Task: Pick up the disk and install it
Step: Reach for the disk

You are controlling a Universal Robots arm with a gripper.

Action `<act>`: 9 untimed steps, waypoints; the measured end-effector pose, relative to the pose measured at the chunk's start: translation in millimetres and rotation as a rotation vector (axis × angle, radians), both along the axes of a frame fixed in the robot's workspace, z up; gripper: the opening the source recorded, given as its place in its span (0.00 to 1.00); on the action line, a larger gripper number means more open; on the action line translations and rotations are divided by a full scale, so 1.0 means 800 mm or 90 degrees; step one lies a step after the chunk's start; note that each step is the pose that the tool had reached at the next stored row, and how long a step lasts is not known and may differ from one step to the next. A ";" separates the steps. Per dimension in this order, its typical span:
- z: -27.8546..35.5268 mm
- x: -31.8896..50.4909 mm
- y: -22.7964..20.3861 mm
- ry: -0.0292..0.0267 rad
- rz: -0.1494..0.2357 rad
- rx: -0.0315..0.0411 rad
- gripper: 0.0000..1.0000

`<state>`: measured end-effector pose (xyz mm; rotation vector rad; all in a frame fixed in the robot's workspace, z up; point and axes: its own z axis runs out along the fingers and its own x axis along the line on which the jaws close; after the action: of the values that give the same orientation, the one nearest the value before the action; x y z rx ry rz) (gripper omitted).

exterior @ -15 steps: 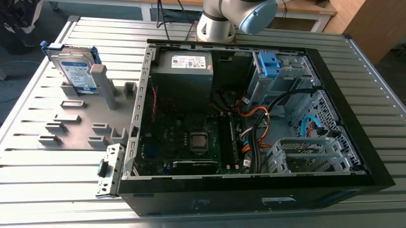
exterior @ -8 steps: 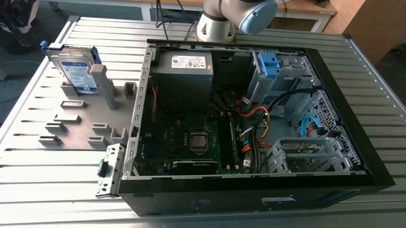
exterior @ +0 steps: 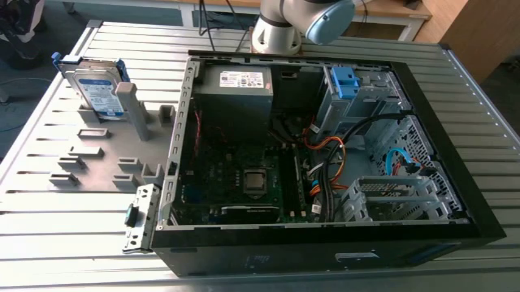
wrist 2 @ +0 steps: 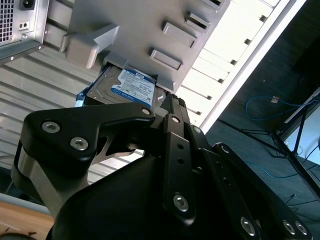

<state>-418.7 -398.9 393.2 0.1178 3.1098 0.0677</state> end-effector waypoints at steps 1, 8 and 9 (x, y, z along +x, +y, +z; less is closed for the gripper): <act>0.0001 -0.001 0.0000 0.0001 0.000 0.0000 0.11; 0.0000 -0.008 0.0000 0.0000 0.000 0.0000 0.11; 0.0000 -0.009 0.0000 0.0000 0.000 0.0000 0.11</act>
<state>-426.2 -398.9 393.3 0.1178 3.1098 0.0678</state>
